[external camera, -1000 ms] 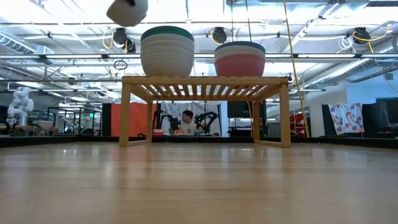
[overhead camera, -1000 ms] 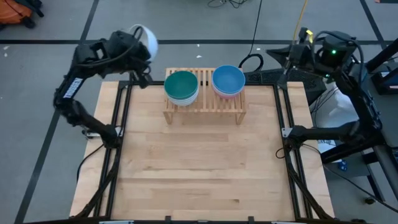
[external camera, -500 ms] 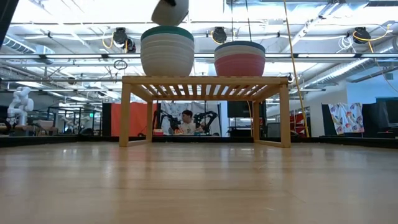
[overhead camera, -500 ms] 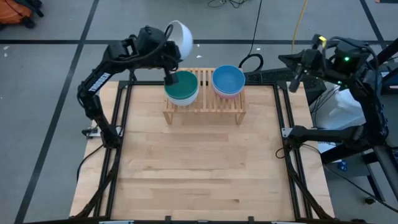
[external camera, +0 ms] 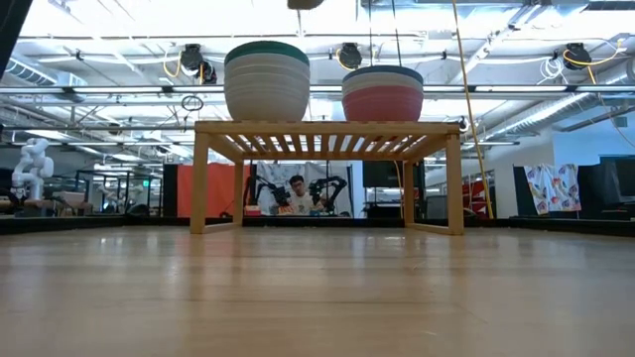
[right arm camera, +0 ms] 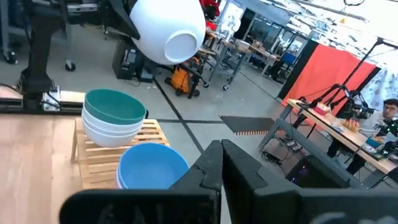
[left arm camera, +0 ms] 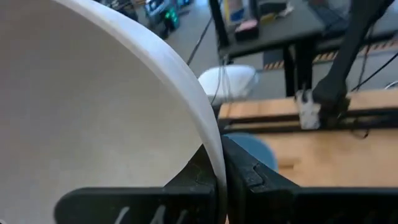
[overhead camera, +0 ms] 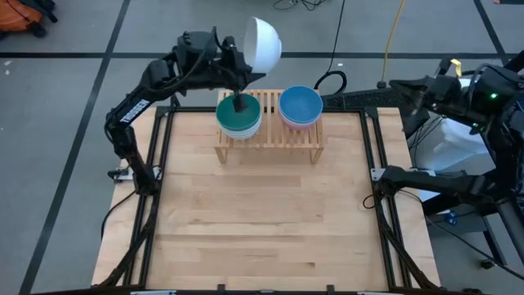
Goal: Place and stack bowls onto a shelf
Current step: Stack the white bowl on top of the blue bowl on the shelf
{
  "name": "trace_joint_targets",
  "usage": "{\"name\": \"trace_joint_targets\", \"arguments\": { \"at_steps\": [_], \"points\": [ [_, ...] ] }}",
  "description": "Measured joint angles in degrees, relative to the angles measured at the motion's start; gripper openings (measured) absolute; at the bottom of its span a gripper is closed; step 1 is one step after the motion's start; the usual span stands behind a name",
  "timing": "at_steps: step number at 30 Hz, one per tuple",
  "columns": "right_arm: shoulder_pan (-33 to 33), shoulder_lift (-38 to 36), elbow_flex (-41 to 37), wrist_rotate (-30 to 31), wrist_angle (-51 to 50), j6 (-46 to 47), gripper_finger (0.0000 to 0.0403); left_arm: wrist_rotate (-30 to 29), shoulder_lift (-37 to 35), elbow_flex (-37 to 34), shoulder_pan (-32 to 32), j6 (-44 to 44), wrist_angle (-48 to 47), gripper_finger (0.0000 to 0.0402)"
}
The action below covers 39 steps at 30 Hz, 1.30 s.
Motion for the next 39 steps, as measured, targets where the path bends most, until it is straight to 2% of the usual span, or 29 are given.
{"name": "trace_joint_targets", "arguments": {
  "at_steps": [5,12,17,24,32,39],
  "points": [
    [0.00,-0.29,0.02,-0.11,-2.51,0.00,0.0000,2.97,2.96,-0.09,-2.90,-1.08,0.04,0.0005],
    [0.00,-0.20,0.02,-0.46,-3.34,-0.07,0.0000,7.60,7.81,-0.11,-9.31,-2.65,-4.51,0.0005],
    [0.02,0.13,0.02,-4.47,-3.89,0.18,0.0000,8.35,10.46,-0.16,-15.75,-3.24,-8.62,0.0005],
    [0.02,1.52,0.02,-8.55,-5.69,0.98,0.0011,8.43,11.57,-0.11,-23.77,-6.54,-14.38,0.0005],
    [0.02,4.30,0.02,-22.48,-9.97,-3.38,0.0056,7.46,11.71,-0.11,-30.17,-12.39,-21.03,0.0005],
    [2.14,6.61,0.02,-22.69,-16.13,-8.19,0.0074,3.08,11.71,-0.11,-33.35,-16.59,-27.51,0.0005]
  ]
}}
